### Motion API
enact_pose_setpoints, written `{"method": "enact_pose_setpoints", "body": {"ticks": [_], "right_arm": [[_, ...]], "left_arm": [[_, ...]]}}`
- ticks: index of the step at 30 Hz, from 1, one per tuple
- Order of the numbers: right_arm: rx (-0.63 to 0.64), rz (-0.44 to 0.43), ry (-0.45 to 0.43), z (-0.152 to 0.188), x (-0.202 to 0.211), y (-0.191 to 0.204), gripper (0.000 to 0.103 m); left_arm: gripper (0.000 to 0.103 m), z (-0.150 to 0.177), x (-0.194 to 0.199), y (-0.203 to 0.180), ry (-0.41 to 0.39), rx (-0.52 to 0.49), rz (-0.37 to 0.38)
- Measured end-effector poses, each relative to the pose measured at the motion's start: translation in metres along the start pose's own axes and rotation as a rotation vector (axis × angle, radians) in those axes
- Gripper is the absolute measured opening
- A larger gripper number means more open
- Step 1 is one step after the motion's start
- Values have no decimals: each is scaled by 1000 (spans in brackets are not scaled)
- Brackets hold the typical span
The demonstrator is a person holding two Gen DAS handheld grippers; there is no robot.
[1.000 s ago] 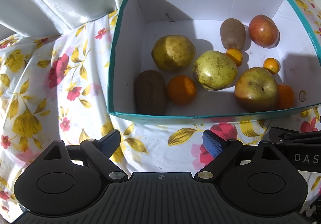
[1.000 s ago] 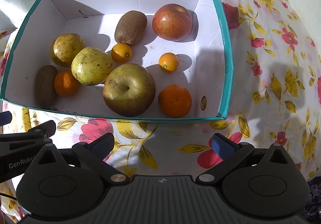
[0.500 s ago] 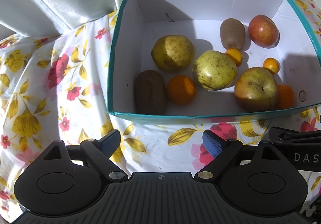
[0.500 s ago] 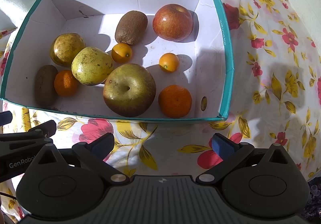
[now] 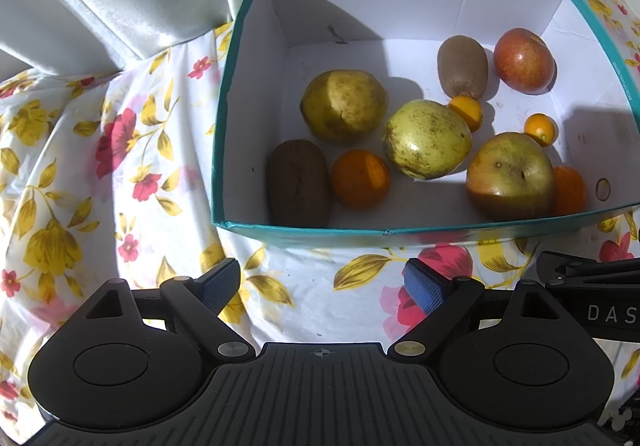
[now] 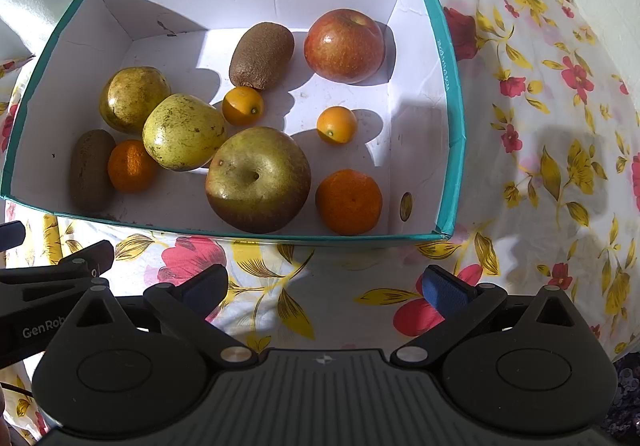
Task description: Organize fruits
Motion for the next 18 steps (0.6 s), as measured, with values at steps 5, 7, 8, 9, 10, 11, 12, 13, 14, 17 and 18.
{"method": "enact_pose_setpoints", "body": {"ticks": [5,7,8,9,10,11,12,13,14,17,18], "right_arm": [[-1,1,1,0,0,0,103],[0,1,0,0,0,0,103],[0,2,0,0,0,-1,103],[0,1,0,0,0,0,103],[1,1,0,0,0,0,103],[1,2,0,0,0,0,103],[0,3,0,0,0,0,103],[1,3,0,0,0,0,103],[1,3,0,0,0,0,103],[1,4,0,0,0,0,103],[0,4,0,0,0,0,103]], "left_arm": [[93,0,0,-1,0,1,2],[93,0,-1,-1,0,1,3],[93,0,0,-1,1,1,2],[93,0,0,-1,1,2,2],[93,1,-1,-1,0,1,2],[93,0,-1,-1,2,1,3],[93,0,-1,-1,2,2,4],[93,1,-1,-1,3,3,5],[93,0,-1,0,4,5,5],[93,0,-1,0,3,6,5],[93,0,-1,1,2,7,5]]}}
Point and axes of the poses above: each gripper's, at about its wrist camera, not at the fingertips, and x roughly against the way its jaws point, y to its left, z to its underside, the point moved 5 cm from there along -x, roughly the way its jaws point, and after that the axes turned 3 degrees about x, right-handed, at the moved point
